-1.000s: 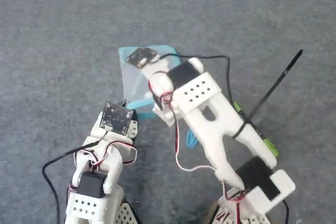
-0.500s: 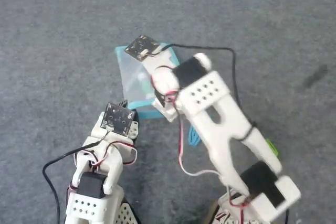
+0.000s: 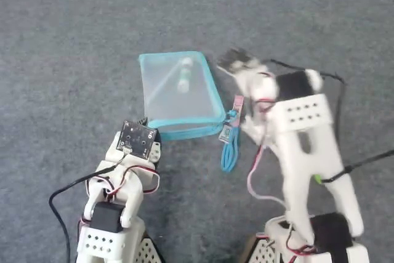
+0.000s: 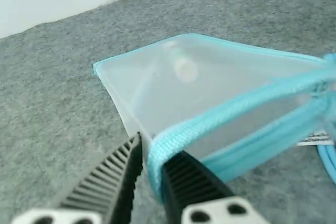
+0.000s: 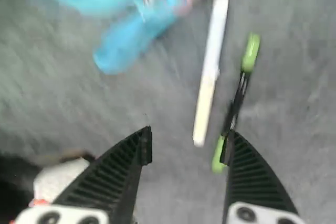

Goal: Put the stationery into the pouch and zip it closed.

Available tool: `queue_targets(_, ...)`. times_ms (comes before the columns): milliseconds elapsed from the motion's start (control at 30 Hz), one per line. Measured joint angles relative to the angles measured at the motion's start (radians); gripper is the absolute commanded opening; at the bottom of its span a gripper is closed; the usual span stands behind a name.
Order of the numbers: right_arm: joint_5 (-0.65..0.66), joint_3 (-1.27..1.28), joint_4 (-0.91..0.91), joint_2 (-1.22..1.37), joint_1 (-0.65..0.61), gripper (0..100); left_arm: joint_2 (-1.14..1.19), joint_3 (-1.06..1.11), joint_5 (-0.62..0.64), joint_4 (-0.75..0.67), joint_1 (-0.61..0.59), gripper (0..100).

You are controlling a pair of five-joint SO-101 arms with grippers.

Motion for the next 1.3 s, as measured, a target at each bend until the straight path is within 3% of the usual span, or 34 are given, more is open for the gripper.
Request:
queue_targets(200,0.321,0.265,-0.178,-0.018,0.305,22.0,0.000,0.000,-0.002,0.000,0.000,1)
queue_targets(400,0.474,0.470,-0.325,-0.018,0.413,22.0,0.000,0.000,-0.002,0.000,0.000,1)
queue_targets(867,0.565,0.709,-0.601,-0.029,0.520,22.0,0.000,0.000,-0.002,0.000,0.000,1)
queue_targets(1067,0.565,0.744,-0.629,-0.035,0.526,21.6,0.000,0.000,-0.002,0.000,0.000,1)
queue_targets(1300,0.565,0.744,-0.629,-0.038,0.531,4.1,0.000,0.000,-0.002,0.002,0.000,1)
